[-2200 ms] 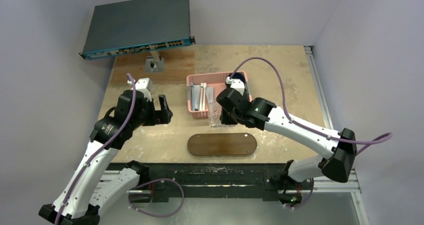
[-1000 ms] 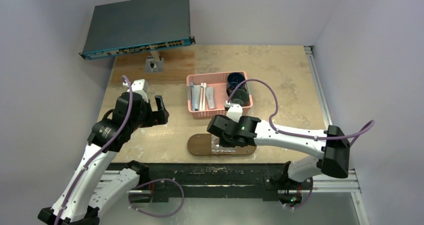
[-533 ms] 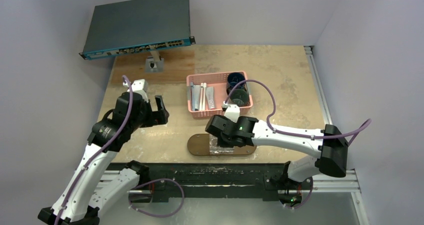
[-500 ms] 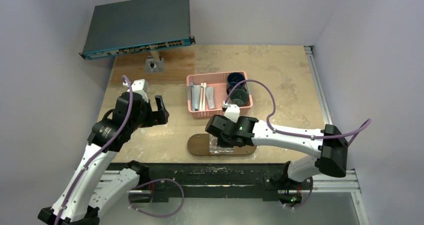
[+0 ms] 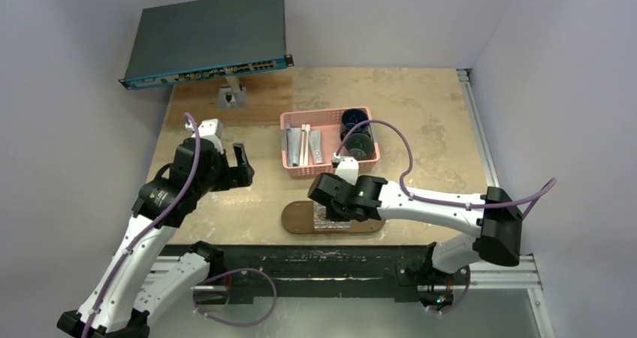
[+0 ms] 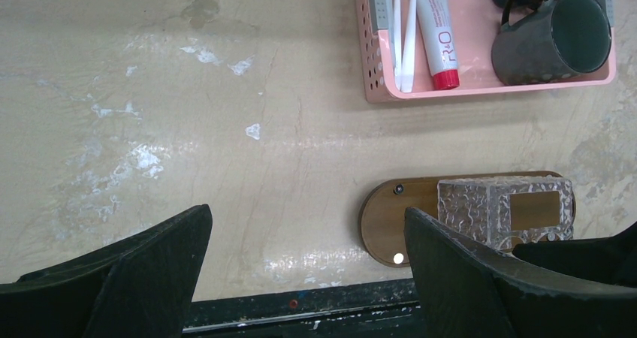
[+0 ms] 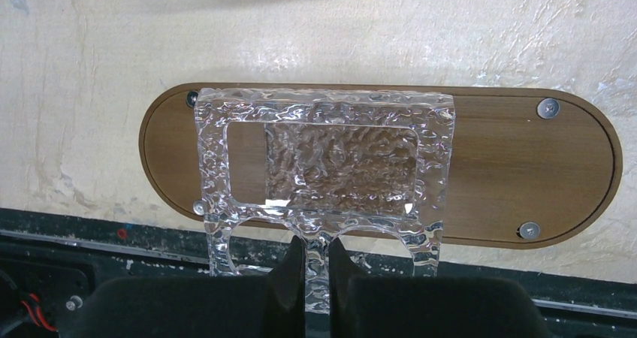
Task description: Prepare toiletry sets of a toothbrush and toothpaste on the tray
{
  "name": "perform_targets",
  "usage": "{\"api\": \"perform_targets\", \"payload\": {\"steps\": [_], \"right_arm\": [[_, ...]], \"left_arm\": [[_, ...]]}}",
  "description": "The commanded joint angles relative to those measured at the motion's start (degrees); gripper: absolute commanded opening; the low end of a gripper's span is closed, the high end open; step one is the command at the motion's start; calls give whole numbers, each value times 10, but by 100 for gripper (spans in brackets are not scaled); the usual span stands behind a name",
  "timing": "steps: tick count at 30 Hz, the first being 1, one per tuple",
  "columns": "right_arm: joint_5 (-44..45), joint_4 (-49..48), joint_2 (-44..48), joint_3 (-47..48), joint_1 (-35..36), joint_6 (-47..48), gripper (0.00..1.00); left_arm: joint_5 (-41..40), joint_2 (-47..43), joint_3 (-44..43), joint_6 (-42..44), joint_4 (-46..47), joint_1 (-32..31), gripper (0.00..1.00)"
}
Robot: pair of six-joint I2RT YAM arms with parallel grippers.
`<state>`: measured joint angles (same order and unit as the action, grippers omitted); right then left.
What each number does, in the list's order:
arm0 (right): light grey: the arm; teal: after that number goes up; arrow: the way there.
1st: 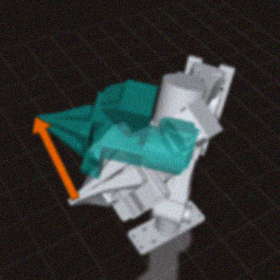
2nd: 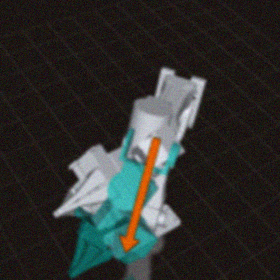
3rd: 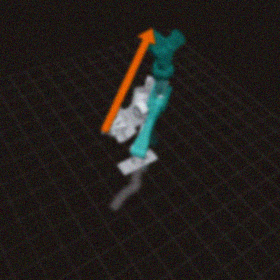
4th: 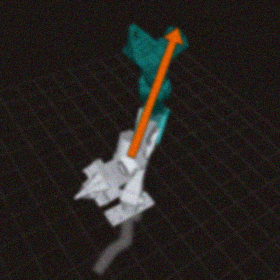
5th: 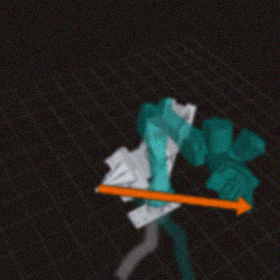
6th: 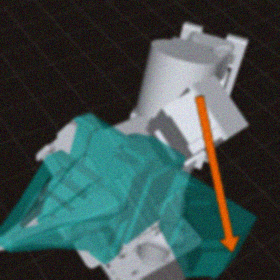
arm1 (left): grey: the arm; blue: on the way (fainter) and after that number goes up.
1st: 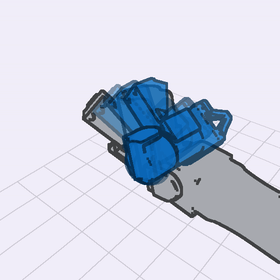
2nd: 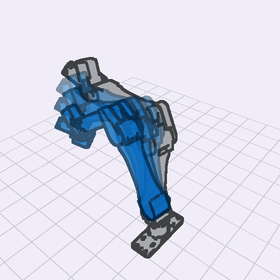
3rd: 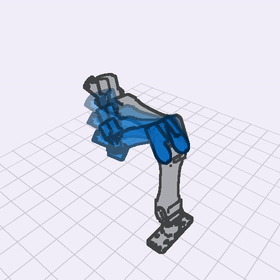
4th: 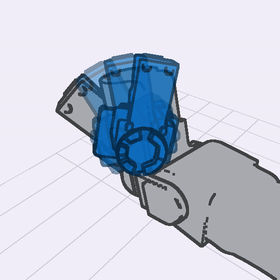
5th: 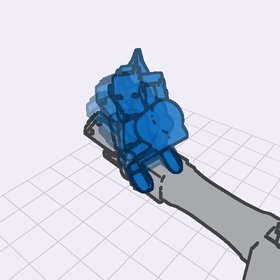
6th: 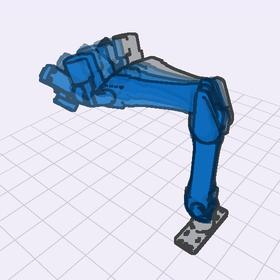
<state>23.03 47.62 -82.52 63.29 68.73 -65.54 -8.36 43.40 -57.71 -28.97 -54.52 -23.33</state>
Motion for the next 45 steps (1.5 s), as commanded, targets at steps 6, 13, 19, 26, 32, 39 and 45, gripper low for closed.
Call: {"api": "perform_targets", "payload": {"steps": [6, 13, 19, 26, 32, 39, 45], "right_arm": [[16, 0, 11, -18, 3, -5, 0], [33, 12, 33, -22, 4, -8, 0], [32, 10, 39, -27, 3, -10, 0], [21, -7, 36, -32, 4, -5, 0], [13, -20, 39, -35, 4, 5, 0], [6, -28, 47, -40, 6, 13, 0], [7, -25, 48, -41, 13, 12, 0]], "left_arm": [[-3, 3, -13, -3, 11, 0, 100], [-4, 3, -13, -3, 12, 0, 100], [-5, 3, -13, -3, 12, 0, 100], [-7, 2, -13, -3, 11, 0, 100], [-6, 2, -13, -3, 10, 0, 100], [-6, 2, -13, -3, 10, 0, 100], [-6, 2, -13, -3, 11, 0, 100]]}}
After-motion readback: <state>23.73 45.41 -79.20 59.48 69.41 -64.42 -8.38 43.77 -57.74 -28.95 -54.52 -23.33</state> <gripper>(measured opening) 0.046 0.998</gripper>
